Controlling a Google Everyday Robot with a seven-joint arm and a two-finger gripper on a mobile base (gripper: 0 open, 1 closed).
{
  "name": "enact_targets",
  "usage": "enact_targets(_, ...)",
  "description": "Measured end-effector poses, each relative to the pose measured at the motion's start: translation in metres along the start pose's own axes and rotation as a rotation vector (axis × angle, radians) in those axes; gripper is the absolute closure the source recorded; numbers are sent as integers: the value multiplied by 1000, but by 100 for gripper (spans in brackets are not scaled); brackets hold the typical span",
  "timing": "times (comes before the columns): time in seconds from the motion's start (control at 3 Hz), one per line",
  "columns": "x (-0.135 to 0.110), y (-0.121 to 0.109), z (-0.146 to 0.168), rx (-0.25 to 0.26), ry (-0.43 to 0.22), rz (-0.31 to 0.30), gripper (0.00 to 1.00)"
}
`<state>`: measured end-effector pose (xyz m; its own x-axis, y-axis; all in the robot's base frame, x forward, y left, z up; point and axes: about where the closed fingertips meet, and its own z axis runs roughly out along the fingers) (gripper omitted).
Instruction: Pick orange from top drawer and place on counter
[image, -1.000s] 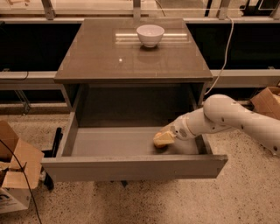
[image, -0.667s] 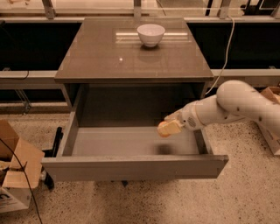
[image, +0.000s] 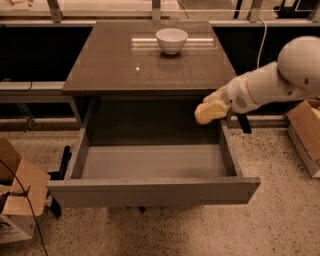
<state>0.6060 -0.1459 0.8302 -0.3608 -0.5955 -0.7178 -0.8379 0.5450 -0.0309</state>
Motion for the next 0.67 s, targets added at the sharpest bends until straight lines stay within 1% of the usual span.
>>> enact_targets(0.33,-40,-39,-6,28,40,-77,100)
enact_targets(0.67,-83,-59,-24,73,-1,-124,100)
